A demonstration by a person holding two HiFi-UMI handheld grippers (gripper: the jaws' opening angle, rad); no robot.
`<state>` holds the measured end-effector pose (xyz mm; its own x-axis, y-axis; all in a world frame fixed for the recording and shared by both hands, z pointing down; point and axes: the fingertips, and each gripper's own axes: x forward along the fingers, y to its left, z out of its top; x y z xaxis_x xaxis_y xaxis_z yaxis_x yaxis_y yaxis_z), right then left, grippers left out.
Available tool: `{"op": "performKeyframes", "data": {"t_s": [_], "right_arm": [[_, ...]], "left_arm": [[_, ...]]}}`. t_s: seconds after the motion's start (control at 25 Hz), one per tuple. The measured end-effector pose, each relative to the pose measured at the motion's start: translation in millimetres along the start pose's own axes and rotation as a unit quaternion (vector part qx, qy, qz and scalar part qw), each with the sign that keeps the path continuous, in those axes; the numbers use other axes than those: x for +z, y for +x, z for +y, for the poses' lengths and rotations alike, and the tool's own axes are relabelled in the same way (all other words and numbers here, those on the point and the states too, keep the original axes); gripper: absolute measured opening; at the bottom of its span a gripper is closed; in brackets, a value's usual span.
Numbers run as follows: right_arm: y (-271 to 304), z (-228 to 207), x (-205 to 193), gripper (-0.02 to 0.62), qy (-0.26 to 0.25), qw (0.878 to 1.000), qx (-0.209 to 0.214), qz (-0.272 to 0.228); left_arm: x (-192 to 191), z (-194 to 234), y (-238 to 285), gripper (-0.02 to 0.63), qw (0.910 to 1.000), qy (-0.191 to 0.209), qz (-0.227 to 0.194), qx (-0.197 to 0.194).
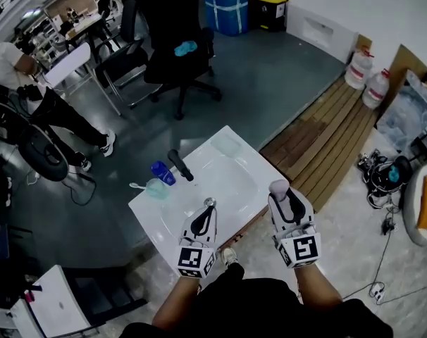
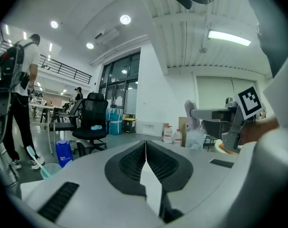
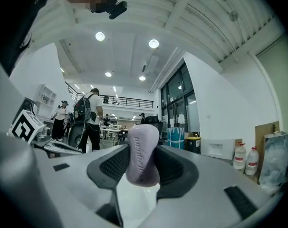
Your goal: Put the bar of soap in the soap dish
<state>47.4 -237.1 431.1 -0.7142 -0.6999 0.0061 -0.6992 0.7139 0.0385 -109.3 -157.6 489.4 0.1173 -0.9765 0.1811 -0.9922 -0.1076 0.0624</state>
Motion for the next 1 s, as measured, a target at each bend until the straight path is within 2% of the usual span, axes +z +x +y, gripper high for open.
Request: {"op": "performKeyframes", "data": {"t_s": [0.2,0.52,0.72,1.0], "right_arm": [[39,3,-4,0.186,-0.008,1.0,0.001,0.01],[92,12,-13,0.186,-0.033,0.999,-0.002,0.026],[120,18,-22,0.184,-0.049,0.998,0.021,0.042],[159,14,-52,0.184,-0.047,0.993,0.066,0.081]], "left_arm": [[4,27,18,0.023,1.0,-0.001,0.0,0.005],[2,75,26,0.023,0.9992,-0.024,-0.009,0.031],[2,90,27,0.023,0.9986,-0.025,-0.006,0.047],[-7,99,36,0.023,0.9964,-0.028,0.008,0.08]]}}
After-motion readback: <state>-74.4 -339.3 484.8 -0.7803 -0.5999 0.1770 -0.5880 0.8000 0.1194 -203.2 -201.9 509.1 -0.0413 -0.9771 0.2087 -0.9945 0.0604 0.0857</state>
